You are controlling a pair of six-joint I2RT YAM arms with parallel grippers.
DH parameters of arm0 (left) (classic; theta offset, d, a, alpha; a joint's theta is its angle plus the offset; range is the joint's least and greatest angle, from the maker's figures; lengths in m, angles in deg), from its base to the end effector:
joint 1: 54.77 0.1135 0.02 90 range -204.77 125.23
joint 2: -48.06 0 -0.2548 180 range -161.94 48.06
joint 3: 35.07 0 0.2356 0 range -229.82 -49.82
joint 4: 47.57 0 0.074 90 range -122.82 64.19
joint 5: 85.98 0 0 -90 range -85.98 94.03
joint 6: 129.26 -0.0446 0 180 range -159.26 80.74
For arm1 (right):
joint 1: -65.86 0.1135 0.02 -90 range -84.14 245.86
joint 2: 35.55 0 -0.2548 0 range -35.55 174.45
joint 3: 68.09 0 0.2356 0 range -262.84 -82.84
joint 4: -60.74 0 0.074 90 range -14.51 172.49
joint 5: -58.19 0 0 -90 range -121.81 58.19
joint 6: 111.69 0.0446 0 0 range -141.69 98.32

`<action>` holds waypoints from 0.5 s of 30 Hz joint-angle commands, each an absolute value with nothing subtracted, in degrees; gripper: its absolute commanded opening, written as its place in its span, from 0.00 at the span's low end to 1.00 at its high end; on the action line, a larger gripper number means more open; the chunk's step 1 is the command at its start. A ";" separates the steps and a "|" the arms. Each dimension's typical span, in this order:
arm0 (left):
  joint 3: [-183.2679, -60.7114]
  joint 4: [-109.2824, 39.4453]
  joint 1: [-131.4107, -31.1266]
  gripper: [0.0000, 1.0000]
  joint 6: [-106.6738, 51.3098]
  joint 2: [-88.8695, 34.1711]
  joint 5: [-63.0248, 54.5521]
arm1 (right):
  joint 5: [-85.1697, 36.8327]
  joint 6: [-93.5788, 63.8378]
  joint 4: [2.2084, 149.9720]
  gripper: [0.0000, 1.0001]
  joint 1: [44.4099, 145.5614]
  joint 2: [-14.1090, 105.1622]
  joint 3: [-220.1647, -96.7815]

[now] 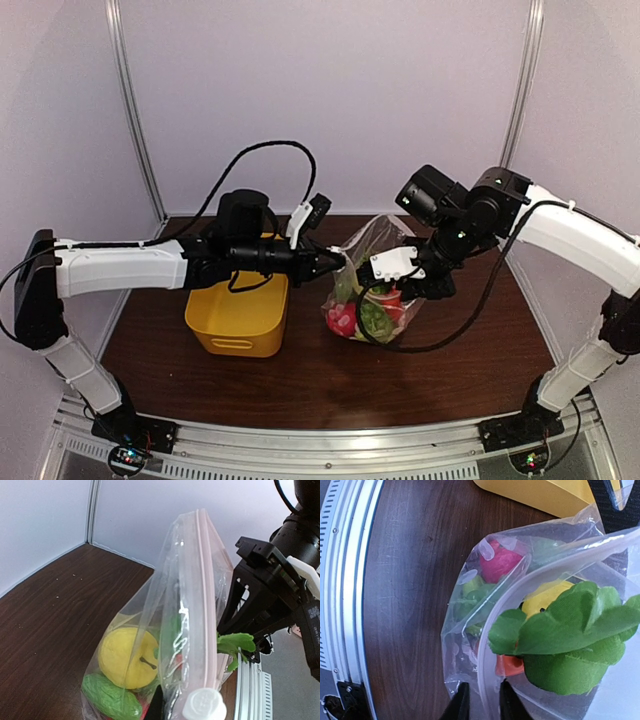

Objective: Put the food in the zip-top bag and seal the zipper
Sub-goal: Adjust the zipper food storage bag at the center of the board.

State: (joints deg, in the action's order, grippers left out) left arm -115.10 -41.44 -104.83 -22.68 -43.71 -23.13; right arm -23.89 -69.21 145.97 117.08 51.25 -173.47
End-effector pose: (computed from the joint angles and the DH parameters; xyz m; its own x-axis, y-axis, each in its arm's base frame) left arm 0.2198 -0.2943 0.2854 -0.4630 0.1575 -0.8722 0.8649 0.2955 -0.4058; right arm 0.1680 0.2190 0.3345 0.2063 -0.9095 -0.3610 -0.9686 -0.1377 -0.2069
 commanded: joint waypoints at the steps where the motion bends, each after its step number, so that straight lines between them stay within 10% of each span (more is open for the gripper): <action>1: -116.88 -42.89 -104.08 0.00 -21.79 -44.41 -24.47 | -28.63 -68.50 143.35 0.08 117.89 50.49 -173.31; 15: -115.56 -41.43 -103.23 0.00 -22.92 -43.56 -23.25 | -20.84 -67.91 143.06 0.00 109.03 47.01 -185.50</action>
